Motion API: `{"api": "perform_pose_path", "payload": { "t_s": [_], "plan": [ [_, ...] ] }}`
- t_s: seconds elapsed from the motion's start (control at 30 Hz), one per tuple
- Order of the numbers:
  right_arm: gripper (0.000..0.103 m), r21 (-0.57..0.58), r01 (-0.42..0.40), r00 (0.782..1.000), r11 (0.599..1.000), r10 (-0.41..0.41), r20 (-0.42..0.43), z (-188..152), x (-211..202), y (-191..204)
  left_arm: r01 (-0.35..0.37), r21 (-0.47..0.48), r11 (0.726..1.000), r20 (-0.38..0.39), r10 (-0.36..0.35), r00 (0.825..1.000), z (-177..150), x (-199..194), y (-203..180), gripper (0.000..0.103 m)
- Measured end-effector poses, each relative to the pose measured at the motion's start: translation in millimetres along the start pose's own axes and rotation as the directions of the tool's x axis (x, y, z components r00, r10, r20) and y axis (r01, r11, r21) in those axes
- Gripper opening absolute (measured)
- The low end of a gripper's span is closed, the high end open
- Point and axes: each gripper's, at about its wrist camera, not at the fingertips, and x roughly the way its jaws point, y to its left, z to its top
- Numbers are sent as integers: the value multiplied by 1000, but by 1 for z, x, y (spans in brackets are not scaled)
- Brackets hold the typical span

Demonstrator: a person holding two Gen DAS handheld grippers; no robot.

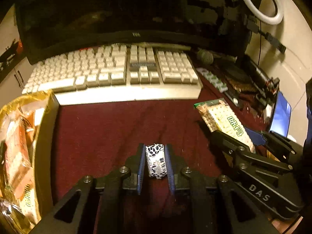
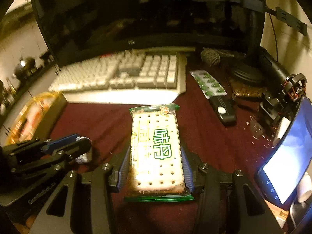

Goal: Organize snacks
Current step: 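Lift the cracker pack and white candy box with both tools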

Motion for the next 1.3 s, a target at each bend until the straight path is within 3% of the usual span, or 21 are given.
{"api": "perform_pose_path", "payload": {
  "t_s": [0.23,0.43,0.6,0.87,0.93,1.0,1.1,1.17,1.2,1.3],
  "plan": [
    [46,-4,-23,999,1000,23,30,3,-3,3,-38,-62,997,107,45,993,10,-12,12,20],
    [46,-25,-13,997,1000,15,80,2,-12,7,-89,-42,995,155,94,983,9,-21,6,20],
    [46,-17,-7,996,1000,9,90,3,-13,4,-7,-64,998,56,11,998,7,-19,14,20],
    [46,-18,-31,995,999,32,91,2,-16,3,-4,-50,999,-51,2,999,4,4,7,23],
    [46,-20,-39,995,999,40,91,2,-16,4,-16,-44,999,-48,14,999,6,5,3,43],
    [46,-24,-40,995,999,42,90,1,-17,5,-26,-41,999,-40,24,999,8,6,0,47],
    [46,-22,-42,995,999,44,88,1,-16,5,-55,-28,998,-46,54,997,13,13,-2,47],
    [46,-22,-40,995,999,42,90,2,-16,4,-62,-33,998,-53,60,997,15,18,-1,39],
    [46,-22,-40,995,999,42,90,2,-16,5,-63,-29,998,-65,61,996,17,22,-1,29],
    [46,-22,-39,995,999,40,89,2,-16,4,-69,-29,997,-90,66,994,16,32,1,21]
  ]
}}
